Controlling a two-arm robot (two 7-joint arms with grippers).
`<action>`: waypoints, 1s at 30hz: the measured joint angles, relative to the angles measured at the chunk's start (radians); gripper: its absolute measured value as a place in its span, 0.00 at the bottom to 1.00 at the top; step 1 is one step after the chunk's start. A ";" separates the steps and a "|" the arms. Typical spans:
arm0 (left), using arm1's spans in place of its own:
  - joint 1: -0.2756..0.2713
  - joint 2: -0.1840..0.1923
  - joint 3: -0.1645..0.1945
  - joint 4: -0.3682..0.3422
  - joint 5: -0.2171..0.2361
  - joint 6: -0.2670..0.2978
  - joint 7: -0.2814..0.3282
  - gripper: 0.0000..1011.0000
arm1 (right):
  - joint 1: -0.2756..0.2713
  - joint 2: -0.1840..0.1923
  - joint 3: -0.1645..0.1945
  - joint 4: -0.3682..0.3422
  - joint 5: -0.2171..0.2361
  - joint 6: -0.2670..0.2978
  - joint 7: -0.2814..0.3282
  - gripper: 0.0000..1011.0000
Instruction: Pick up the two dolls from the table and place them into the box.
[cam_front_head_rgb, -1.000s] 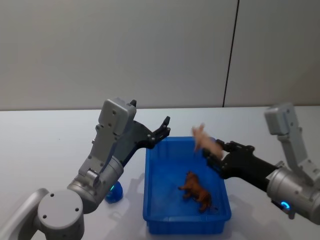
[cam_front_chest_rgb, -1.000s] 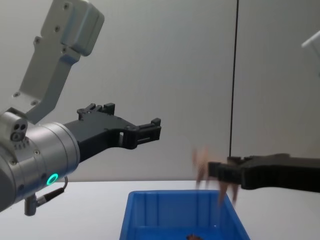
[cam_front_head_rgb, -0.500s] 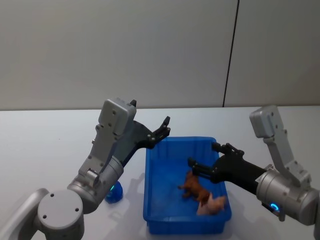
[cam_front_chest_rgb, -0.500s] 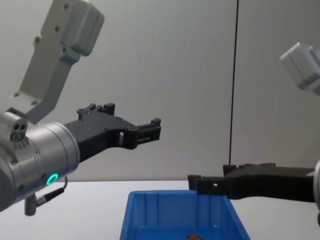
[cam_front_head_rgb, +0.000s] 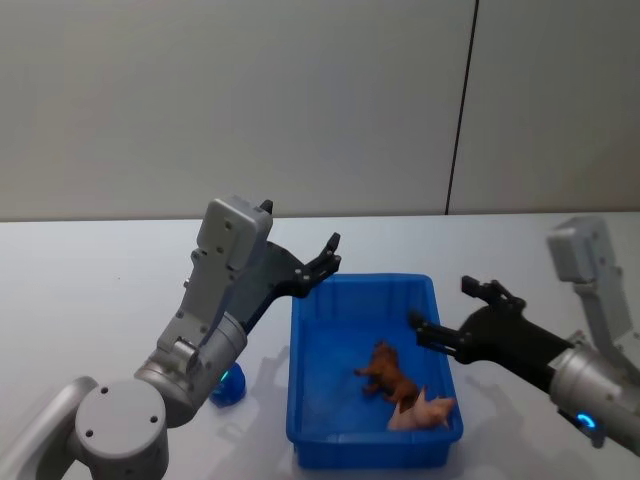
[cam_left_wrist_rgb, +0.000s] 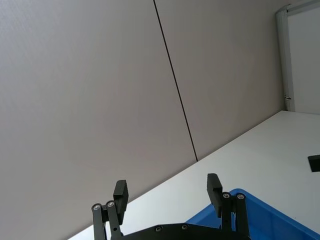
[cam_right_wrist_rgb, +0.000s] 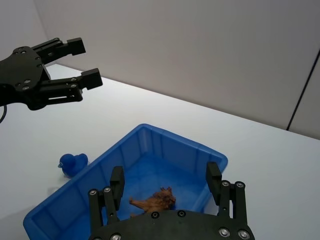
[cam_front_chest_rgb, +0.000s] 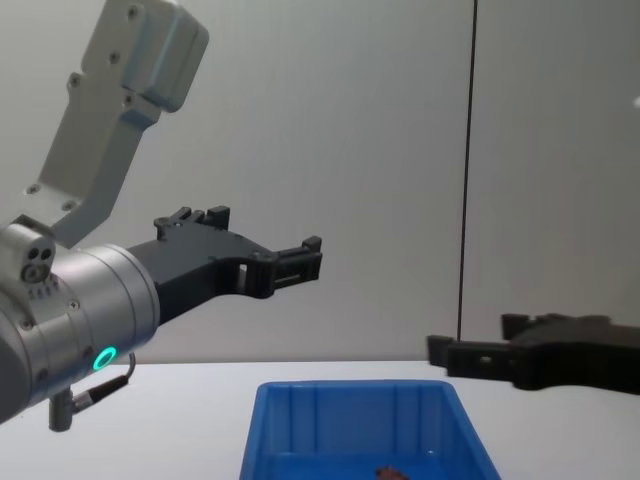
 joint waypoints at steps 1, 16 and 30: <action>0.000 0.000 0.000 0.000 0.000 0.000 0.000 0.99 | 0.000 0.000 0.000 0.000 0.000 0.000 0.000 0.99; 0.001 0.000 0.000 0.000 0.000 0.001 0.000 0.99 | -0.064 0.073 0.042 -0.035 0.068 -0.060 -0.007 0.99; 0.062 0.041 -0.009 -0.064 -0.019 0.054 0.077 0.99 | -0.083 0.095 0.055 -0.045 0.088 -0.077 -0.008 0.99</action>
